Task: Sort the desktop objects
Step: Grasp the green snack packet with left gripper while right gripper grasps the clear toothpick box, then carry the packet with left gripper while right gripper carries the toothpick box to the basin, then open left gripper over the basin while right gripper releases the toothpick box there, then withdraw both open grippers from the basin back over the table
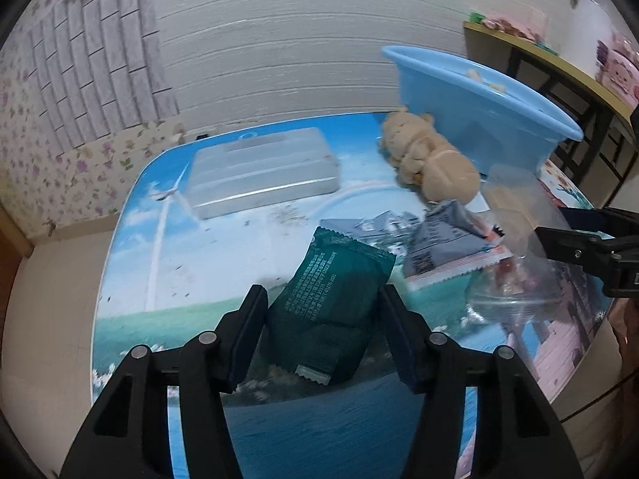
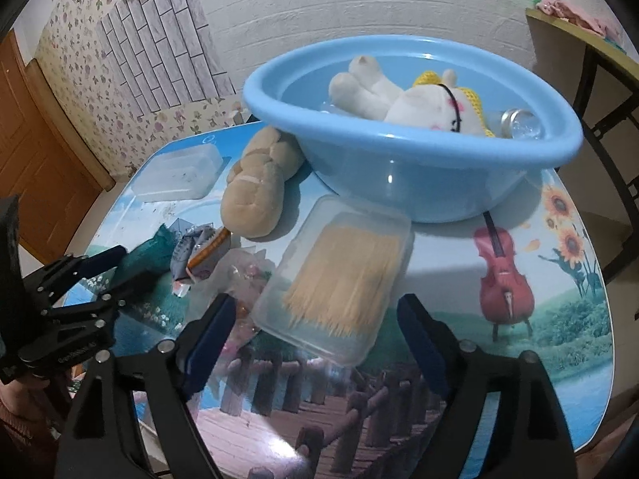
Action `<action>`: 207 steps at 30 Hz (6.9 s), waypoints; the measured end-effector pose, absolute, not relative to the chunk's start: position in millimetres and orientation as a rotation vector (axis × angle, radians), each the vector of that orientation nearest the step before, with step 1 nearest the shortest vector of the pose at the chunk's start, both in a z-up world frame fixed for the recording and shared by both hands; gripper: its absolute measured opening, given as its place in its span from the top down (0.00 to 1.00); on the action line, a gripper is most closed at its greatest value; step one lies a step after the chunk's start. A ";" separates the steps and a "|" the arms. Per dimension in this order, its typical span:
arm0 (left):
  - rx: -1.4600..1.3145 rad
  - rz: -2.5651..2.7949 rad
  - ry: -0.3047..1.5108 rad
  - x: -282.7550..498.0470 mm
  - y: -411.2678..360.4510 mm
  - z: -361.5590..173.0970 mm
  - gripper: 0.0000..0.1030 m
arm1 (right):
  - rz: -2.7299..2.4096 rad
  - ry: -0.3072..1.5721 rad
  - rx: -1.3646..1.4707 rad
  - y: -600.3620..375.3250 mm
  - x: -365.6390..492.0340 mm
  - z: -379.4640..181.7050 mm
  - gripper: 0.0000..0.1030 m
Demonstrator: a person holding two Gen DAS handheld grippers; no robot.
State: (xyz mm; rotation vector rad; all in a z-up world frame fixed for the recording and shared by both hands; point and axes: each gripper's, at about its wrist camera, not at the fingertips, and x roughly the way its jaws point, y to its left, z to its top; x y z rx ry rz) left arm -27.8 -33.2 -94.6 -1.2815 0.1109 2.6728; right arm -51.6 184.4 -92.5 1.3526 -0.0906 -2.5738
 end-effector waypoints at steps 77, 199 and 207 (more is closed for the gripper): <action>-1.213 2.730 0.035 -12.5 -27.8 -85.5 0.55 | -2.628 0.014 1.187 244.8 -17.0 -87.7 0.38; -1.175 2.631 0.088 -54.8 -15.1 -70.1 0.00 | -2.722 -0.255 1.137 255.0 -42.9 -60.0 0.34; -1.199 2.559 0.034 -49.2 -13.1 -83.6 0.00 | -2.603 -0.247 1.149 223.0 -33.6 -70.7 0.34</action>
